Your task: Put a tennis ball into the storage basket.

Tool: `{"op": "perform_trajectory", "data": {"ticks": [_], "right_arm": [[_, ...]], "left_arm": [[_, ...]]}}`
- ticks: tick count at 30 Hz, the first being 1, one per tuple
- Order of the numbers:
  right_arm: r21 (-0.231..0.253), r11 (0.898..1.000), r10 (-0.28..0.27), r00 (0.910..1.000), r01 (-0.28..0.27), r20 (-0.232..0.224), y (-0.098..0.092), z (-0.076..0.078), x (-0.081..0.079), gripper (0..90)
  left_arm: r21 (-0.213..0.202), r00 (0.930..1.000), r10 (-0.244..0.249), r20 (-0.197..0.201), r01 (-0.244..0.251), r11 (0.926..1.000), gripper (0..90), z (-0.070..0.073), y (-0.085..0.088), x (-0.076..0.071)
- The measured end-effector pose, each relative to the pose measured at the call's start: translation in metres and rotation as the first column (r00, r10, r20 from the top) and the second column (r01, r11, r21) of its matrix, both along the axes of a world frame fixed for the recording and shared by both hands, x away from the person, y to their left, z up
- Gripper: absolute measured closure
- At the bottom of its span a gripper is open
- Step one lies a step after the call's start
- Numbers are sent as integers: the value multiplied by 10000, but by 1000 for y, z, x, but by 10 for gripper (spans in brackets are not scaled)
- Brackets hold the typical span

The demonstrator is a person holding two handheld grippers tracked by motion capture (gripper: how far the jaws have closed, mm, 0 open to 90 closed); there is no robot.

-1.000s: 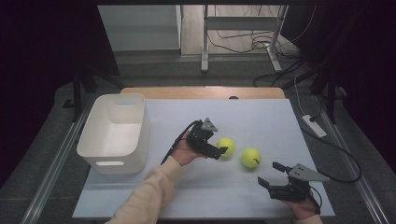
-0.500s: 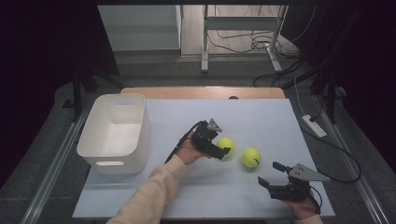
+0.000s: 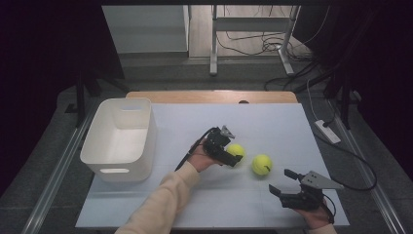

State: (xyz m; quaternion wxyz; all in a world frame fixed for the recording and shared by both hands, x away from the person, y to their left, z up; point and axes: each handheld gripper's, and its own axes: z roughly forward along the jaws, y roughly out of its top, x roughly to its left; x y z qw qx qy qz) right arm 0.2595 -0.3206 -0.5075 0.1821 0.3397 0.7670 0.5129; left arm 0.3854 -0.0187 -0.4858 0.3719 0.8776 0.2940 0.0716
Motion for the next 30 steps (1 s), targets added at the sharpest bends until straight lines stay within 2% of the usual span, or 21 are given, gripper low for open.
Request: {"op": "perform_trajectory", "data": {"ticks": [14,16,18,21,30], "right_arm": [[-27,10000,1,10000,-1,2,0,0,0,133],[-23,10000,3,10000,-3,-30,-1,0,0,133],[-10,10000,-13,10000,13,-20,0,0,0,133],[-24,10000,-22,10000,22,-13,0,0,0,133],[5,10000,-40,10000,40,-18,-1,0,0,133]], "left_arm": [[173,9996,-78,-284,83,9998,90,-11,-11,6],[327,9994,-132,-331,143,9994,113,-13,-11,8],[305,9988,-162,-460,176,9994,157,-15,-12,9],[253,9986,-202,-497,214,9994,262,-17,-12,9],[198,9988,-180,-463,190,9996,277,-16,-10,9]]}}
